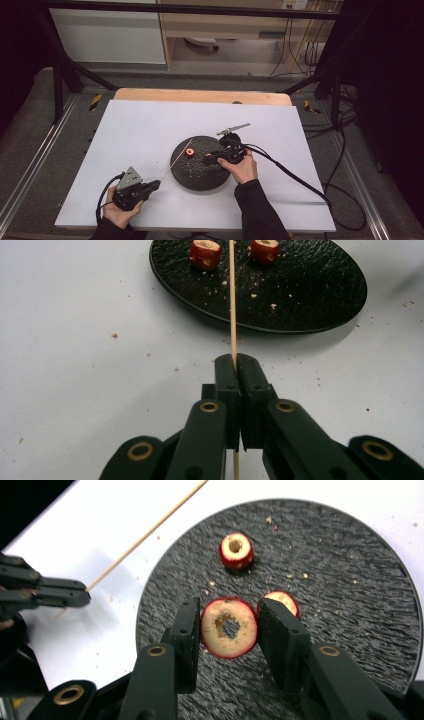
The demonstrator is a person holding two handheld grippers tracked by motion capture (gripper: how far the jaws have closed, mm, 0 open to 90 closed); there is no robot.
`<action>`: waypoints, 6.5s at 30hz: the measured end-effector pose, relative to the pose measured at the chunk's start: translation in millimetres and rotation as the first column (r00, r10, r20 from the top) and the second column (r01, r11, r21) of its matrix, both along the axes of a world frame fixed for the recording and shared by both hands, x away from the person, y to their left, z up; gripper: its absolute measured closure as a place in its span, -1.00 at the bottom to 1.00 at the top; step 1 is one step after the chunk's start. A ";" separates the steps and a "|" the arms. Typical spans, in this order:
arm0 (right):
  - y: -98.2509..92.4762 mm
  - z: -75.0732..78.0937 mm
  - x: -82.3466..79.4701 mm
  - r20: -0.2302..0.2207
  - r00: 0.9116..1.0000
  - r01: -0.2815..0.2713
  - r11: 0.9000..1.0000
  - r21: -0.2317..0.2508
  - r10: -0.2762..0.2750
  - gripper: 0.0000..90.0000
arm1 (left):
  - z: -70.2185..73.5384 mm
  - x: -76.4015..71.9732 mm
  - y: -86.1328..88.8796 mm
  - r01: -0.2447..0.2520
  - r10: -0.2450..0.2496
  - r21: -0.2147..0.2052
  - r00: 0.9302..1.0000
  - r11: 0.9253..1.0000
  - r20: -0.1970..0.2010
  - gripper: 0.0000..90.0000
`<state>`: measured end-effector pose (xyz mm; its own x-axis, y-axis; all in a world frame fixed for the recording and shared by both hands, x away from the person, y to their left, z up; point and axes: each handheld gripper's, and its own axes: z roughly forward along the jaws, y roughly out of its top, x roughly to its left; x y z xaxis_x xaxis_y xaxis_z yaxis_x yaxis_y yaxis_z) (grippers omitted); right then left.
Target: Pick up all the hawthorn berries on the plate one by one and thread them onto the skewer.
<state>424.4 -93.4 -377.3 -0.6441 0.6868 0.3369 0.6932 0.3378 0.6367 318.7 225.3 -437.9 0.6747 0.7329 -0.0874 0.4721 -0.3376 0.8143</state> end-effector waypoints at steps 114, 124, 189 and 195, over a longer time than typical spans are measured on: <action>17.7 -19.4 5.8 0.083 0.884 0.255 0.623 0.739 -0.460 0.39 | 4.7 -7.6 -22.3 -0.010 0.023 -0.138 0.996 0.990 0.091 0.96; 21.6 -25.4 4.1 0.074 0.884 0.257 0.610 0.749 -0.462 0.39 | 4.6 -7.8 -27.0 -0.035 0.047 -0.175 0.997 0.984 0.067 0.96; 35.7 -48.0 -34.2 0.121 0.920 0.194 0.703 0.684 -0.372 0.39 | 36.4 35.6 -72.0 -0.087 0.103 -0.230 0.993 0.969 0.055 0.96; 35.5 -48.1 -34.9 0.132 0.925 0.182 0.720 0.669 -0.357 0.30 | 35.3 34.5 -69.9 -0.076 0.091 -0.230 0.994 0.970 0.056 0.96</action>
<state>389.5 -58.0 -425.4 -0.5829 0.5241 0.6209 0.4903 -0.3825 0.7831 353.3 155.4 -402.6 0.6217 0.7529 -0.2157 0.4335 -0.1015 0.8954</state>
